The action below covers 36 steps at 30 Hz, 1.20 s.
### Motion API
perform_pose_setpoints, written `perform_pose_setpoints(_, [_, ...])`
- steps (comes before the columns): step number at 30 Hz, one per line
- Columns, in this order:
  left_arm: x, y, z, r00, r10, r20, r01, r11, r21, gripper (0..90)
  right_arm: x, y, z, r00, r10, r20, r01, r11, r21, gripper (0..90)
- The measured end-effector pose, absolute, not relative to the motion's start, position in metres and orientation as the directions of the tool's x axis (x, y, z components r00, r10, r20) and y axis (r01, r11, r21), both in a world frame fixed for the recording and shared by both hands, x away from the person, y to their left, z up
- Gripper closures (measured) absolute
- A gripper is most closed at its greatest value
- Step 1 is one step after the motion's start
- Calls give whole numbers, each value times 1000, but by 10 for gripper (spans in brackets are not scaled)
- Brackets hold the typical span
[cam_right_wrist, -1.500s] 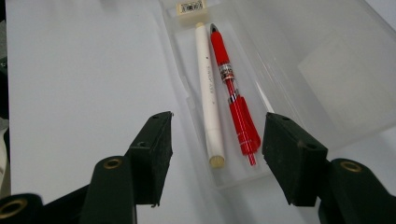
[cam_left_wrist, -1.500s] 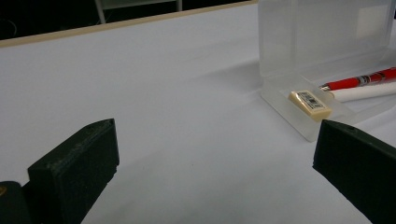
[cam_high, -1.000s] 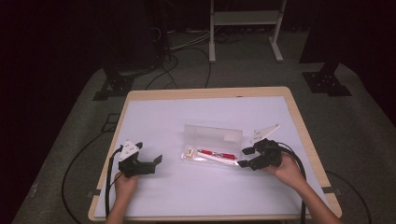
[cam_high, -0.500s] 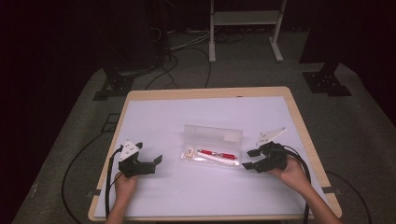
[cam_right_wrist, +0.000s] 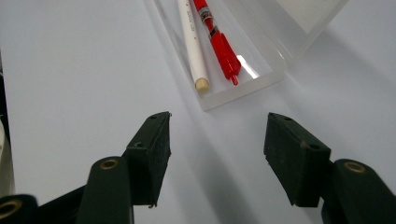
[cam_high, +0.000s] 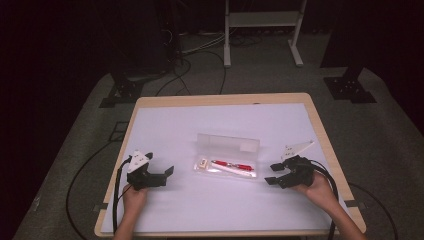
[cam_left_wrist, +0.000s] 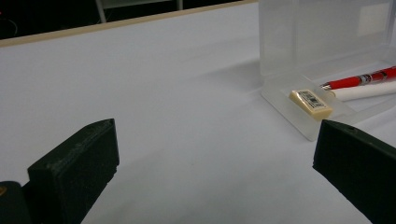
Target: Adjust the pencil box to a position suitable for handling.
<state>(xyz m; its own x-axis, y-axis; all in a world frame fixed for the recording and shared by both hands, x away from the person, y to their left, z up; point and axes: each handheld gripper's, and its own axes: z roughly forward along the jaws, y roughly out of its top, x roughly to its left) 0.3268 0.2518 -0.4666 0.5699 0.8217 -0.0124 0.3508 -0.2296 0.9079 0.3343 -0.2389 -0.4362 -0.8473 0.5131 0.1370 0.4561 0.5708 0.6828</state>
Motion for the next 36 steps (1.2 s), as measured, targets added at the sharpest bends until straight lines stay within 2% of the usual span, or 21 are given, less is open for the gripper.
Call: perform_pose_setpoints(36, [327,252,-467,572,820,-13,350,-230,908,0,308,-272,-452,-806,567,171,513,524,680,392])
